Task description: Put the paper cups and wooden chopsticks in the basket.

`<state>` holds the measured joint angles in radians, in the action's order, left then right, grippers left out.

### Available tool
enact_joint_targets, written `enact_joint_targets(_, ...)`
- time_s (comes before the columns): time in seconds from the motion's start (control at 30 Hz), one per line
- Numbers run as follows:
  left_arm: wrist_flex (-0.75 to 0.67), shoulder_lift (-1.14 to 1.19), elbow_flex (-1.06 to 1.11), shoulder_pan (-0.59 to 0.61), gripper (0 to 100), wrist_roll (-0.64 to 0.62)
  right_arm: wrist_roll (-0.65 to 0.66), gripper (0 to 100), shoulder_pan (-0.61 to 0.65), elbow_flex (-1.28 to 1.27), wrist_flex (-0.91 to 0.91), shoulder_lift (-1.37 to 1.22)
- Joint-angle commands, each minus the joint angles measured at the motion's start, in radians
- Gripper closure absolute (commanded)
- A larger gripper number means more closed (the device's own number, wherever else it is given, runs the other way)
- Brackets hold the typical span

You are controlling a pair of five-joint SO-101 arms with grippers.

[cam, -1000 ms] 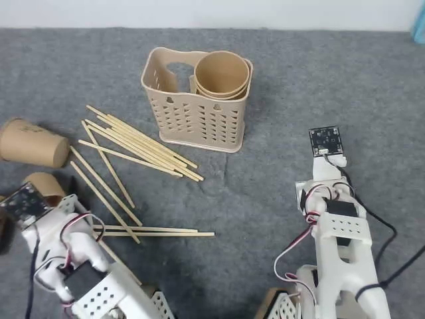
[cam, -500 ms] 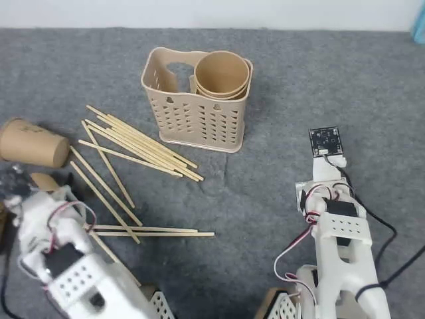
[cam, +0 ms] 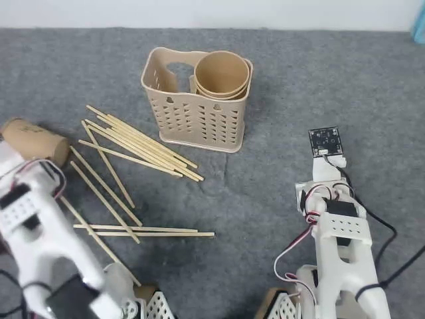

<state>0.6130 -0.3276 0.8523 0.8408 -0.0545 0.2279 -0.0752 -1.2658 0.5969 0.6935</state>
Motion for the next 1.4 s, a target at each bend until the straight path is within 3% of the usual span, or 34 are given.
enact_joint_targets(0.0,0.064,0.041,-0.133,-0.003,90,0.012,0.014,90.8,0.005,0.008,-0.016,0.035)
enact_joint_targets(0.23,0.285,0.057,-0.303,-0.006,99,0.012,0.014,90.8,0.004,0.008,-0.018,0.035)
enact_joint_targets(0.6,0.736,0.061,-0.642,-0.031,99,0.014,0.014,90.8,0.004,0.008,-0.018,0.035)
enact_joint_targets(1.2,0.996,0.068,-1.036,-0.115,99,0.086,0.014,90.8,0.002,0.008,-0.018,0.035)
enact_joint_targets(1.37,1.054,0.209,-1.228,-0.049,99,0.083,0.014,90.8,0.002,0.008,-0.018,0.035)
